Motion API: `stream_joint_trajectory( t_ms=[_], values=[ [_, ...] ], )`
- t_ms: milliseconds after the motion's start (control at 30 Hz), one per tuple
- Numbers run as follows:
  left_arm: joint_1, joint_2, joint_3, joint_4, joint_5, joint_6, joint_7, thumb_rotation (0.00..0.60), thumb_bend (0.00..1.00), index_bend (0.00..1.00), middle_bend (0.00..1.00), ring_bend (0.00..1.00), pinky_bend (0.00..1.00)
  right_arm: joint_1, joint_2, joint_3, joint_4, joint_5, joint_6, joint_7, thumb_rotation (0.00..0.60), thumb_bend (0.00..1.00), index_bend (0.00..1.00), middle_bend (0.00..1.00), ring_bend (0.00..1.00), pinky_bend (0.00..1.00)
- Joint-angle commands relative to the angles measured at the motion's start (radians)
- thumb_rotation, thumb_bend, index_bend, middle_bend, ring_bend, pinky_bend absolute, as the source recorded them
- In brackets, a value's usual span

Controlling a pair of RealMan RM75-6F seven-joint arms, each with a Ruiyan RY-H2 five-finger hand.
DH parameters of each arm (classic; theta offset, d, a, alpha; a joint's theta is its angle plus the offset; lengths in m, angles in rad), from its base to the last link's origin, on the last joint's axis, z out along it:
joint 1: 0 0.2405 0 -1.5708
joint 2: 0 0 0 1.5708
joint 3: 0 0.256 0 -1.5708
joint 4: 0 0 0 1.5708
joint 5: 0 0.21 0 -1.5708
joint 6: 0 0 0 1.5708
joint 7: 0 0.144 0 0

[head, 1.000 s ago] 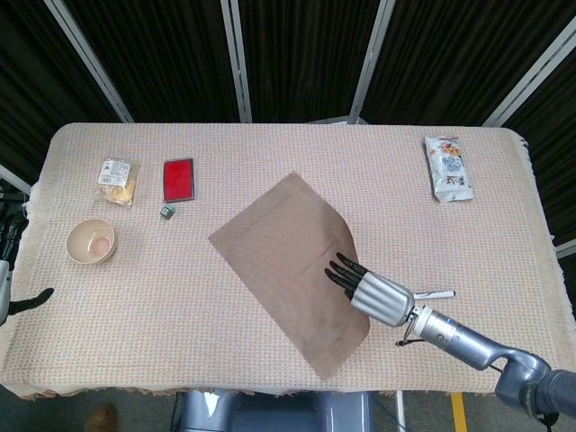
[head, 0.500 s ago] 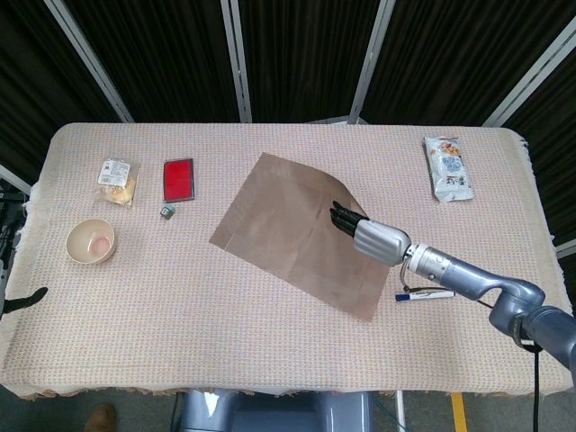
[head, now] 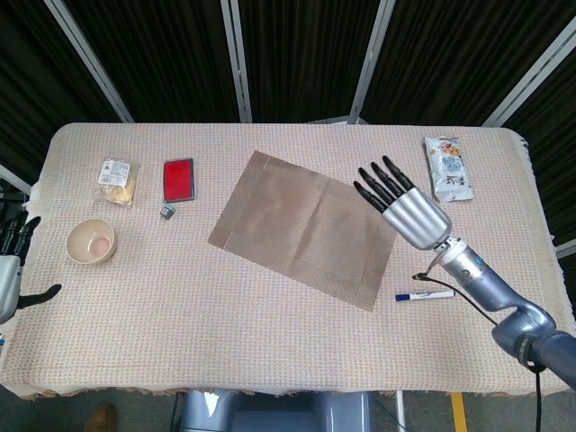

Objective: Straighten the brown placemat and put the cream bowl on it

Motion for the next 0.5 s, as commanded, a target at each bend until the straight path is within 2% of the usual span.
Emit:
stream_joint_trajectory(
  t_ms=[33,133,233,333,500],
  values=[
    [-0.036,-0.048,0.009,0.072,0.092,-0.018,-0.069,0.600,0.00,0.00,0.00,0.00,0.00,-0.170,0.077,0.025,-0.211,0.137,0.103,0.148,0.600,0.00,0.00,0.00,0.00,0.00],
    [-0.085,-0.084,0.016,0.116,0.156,-0.064,-0.079,0.600,0.00,0.00,0.00,0.00,0.00,-0.258,0.114,-0.001,-0.356,0.199,0.129,0.209,0.600,0.00,0.00,0.00,0.00,0.00],
    [-0.122,-0.105,0.016,0.122,0.171,-0.112,-0.085,0.600,0.00,0.01,0.00,0.00,0.00,-0.302,0.142,-0.025,-0.438,0.219,0.134,0.208,0.600,0.00,0.00,0.00,0.00,0.00],
    [-0.207,-0.159,-0.005,0.150,0.168,-0.217,-0.079,0.600,0.00,0.09,0.00,0.00,0.00,-0.374,0.162,-0.074,-0.552,0.223,0.167,0.210,0.600,0.00,0.00,0.00,0.00,0.00],
    [-0.314,-0.258,-0.045,0.241,0.121,-0.335,-0.072,0.600,0.00,0.18,0.00,0.00,0.00,-0.446,0.161,-0.126,-0.649,0.192,0.208,0.212,0.600,0.00,0.00,0.00,0.00,0.00]
  ],
)
